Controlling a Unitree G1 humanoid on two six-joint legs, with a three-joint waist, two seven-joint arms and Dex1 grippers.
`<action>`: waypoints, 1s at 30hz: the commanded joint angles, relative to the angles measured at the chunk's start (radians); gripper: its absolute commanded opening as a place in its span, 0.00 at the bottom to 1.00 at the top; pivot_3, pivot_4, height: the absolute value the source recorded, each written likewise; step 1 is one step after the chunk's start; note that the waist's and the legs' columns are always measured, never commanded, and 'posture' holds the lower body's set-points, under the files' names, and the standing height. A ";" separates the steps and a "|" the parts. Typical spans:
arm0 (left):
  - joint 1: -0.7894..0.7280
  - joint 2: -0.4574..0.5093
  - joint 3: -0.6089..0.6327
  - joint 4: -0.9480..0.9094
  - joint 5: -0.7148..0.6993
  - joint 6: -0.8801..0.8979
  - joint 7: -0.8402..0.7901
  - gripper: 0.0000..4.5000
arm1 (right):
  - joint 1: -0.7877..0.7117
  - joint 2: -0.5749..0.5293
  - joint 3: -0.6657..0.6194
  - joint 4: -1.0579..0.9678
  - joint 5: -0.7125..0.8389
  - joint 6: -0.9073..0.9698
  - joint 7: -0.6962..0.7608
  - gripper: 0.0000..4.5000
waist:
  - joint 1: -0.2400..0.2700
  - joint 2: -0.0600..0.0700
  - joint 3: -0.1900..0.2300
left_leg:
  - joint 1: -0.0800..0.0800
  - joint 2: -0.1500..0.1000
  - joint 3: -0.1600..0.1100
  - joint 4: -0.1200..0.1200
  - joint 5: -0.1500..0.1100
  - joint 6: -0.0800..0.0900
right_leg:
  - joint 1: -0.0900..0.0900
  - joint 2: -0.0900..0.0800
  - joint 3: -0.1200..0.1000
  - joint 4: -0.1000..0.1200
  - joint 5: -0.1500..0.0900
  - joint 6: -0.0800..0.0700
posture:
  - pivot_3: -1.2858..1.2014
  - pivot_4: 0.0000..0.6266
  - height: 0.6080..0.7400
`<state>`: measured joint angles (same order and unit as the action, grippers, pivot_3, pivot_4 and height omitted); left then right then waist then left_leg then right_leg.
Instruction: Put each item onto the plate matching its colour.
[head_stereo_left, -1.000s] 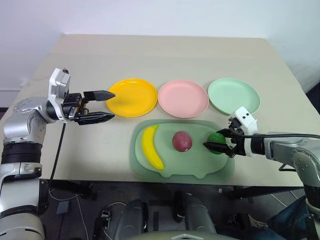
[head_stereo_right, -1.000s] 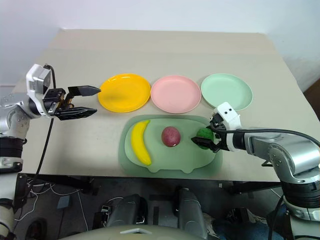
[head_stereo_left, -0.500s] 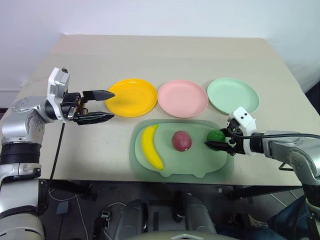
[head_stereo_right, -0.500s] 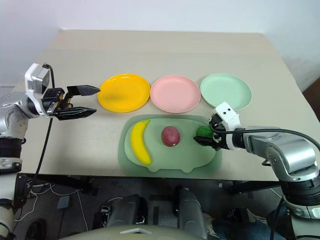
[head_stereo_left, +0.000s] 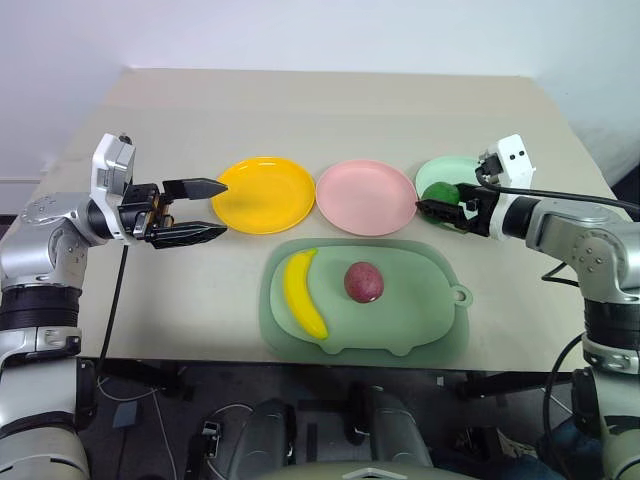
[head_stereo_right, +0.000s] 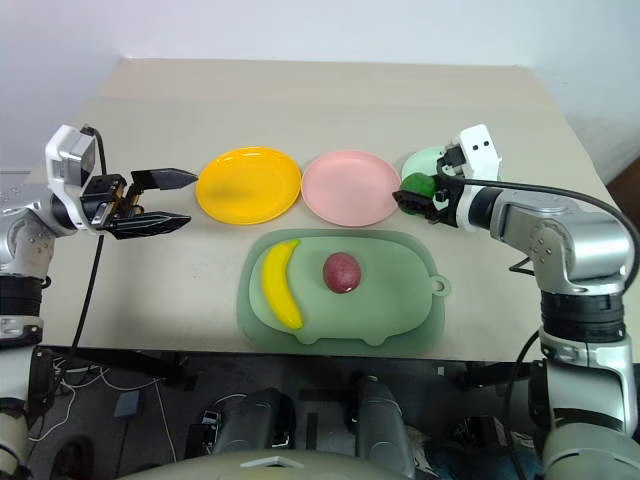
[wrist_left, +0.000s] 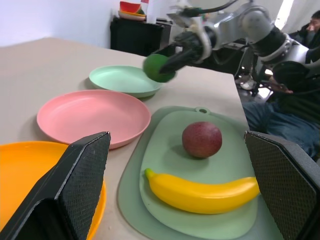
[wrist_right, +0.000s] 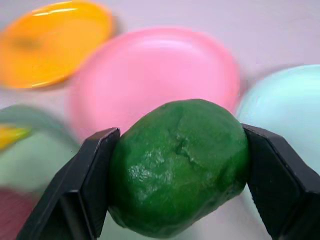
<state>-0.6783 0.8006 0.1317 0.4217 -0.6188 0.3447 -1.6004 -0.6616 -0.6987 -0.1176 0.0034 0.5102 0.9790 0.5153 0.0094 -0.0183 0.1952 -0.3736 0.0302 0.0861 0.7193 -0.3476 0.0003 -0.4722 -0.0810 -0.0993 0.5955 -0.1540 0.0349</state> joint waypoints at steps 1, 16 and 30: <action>0.002 0.010 0.028 -0.049 -0.006 0.009 0.007 1.00 | -0.061 0.026 0.022 0.171 -0.132 -0.152 -0.073 0.76 | -0.001 0.000 0.000 | 0.000 0.000 0.000 0.000 0.000 0.000 | 0.000 0.000 0.000 0.000 0.000 0.000 | 0.52 0.24 1.00; 0.043 0.026 0.058 -0.106 -0.019 0.039 0.027 1.00 | -0.226 0.103 -0.004 0.579 -0.258 -0.371 -0.084 0.99 | -0.024 0.001 0.000 | 0.000 0.001 0.000 -0.003 0.001 -0.001 | -0.001 0.000 0.000 0.001 0.000 0.000 | 0.52 0.24 1.00; 0.017 0.011 0.053 -0.081 -0.008 0.042 0.015 1.00 | -0.063 0.155 -0.115 0.059 0.079 -0.192 0.145 0.99 | -0.018 0.000 0.000 | -0.001 0.001 -0.001 -0.004 0.001 -0.002 | -0.001 0.000 -0.001 0.000 0.000 0.000 | 0.52 0.24 1.00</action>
<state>-0.6366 0.8035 0.1711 0.3469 -0.6205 0.3880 -1.5799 -0.7627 -0.5425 -0.2431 0.1566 0.5248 0.7445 0.5988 -0.0086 -0.0178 0.1954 -0.3745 0.0313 0.0842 0.7148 -0.3468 -0.0012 -0.4728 -0.0804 -0.1011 0.5958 -0.1543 0.0353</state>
